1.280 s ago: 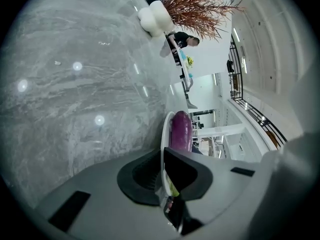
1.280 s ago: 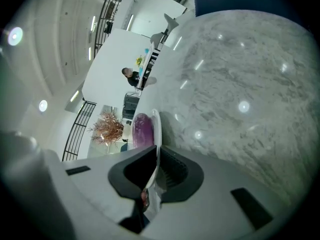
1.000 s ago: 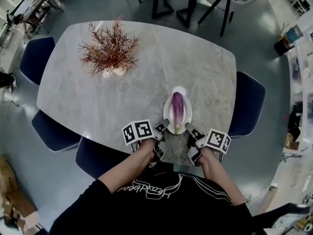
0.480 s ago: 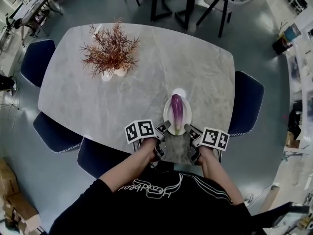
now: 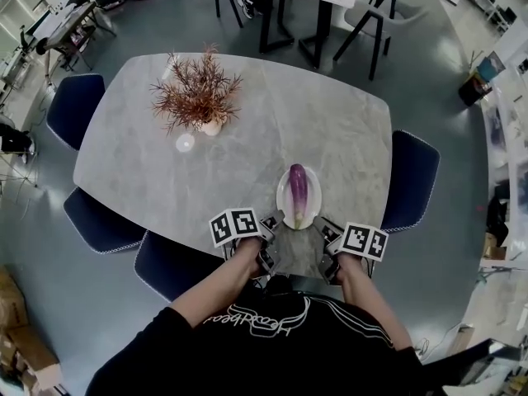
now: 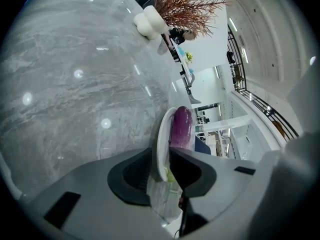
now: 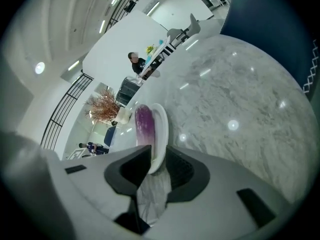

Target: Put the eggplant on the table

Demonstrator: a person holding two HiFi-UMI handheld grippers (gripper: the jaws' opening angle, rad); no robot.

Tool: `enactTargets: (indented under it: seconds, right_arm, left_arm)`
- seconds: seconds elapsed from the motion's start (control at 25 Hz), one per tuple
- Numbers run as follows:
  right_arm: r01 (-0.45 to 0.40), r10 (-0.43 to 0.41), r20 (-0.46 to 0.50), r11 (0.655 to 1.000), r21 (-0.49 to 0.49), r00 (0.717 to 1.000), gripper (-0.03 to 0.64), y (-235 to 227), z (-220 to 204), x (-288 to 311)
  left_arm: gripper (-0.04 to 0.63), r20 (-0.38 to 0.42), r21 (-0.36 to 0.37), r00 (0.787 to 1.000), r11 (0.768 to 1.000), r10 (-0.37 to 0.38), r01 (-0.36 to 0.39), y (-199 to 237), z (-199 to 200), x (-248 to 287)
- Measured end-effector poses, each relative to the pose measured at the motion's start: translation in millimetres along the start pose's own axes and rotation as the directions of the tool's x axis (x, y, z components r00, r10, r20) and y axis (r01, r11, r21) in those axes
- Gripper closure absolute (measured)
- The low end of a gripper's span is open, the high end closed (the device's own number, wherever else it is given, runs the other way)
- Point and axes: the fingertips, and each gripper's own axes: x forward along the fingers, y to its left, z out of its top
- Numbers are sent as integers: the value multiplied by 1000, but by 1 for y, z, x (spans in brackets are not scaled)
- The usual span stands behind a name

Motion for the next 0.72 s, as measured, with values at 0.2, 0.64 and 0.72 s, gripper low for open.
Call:
enactTargets:
  seconds: [0.2,0.64,0.72]
  right_arm:
    - [-216,216,75,976,0,974,531,39,4,-30]
    - [-441,471,59,857,-267,880,611,114,-27,-132]
    - [-496,529,60,824,-274,846,611,127,-36,-156]
  left_arm:
    - [506,23,48,999,998,-43,41,-21,-18,-24]
    - [509,63,264,913,889,-403,374,-124,-80,-103]
    - [557,12,360,874,818,-485,449,-149,-101,-123]
